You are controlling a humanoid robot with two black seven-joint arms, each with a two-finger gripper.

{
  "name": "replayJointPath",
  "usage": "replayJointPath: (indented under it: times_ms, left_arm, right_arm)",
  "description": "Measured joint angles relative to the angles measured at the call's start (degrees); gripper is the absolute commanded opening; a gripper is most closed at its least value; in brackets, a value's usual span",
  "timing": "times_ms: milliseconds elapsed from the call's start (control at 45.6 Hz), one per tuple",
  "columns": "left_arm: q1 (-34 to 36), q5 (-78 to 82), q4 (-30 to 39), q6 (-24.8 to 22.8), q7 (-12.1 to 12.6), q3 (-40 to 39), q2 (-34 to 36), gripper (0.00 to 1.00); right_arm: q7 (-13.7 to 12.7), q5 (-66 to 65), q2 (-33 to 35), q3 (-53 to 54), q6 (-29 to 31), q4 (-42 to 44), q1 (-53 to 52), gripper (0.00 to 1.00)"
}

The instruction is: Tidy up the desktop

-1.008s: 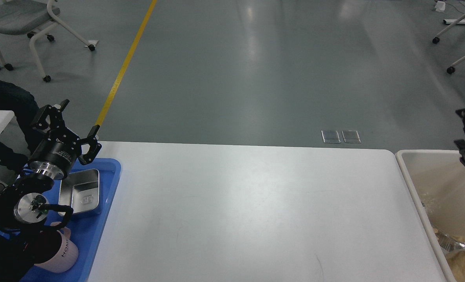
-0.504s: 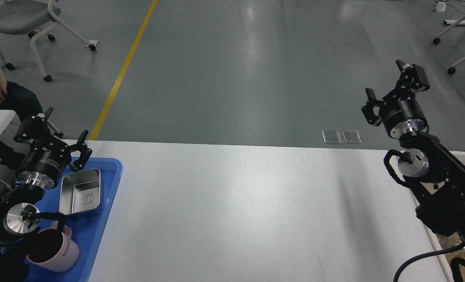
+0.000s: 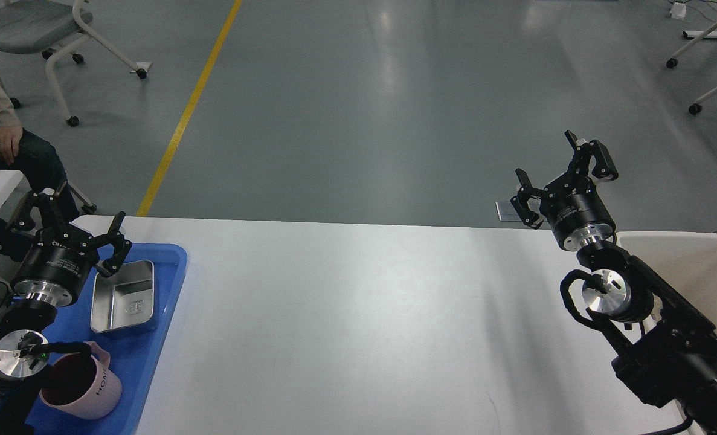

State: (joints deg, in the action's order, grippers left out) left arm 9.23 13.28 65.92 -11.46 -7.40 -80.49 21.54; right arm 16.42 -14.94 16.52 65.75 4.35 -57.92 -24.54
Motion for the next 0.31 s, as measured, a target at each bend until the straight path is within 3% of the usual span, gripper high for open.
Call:
replayJointPath:
  times_ms: [307]
  left_arm:
    - [0.0, 0.0, 0.0, 0.1, 0.1, 0.0, 0.0, 0.96]
  right_arm:
    - [-0.9, 0.1, 1.2, 0.9, 0.2, -1.4, 1.3, 1.00]
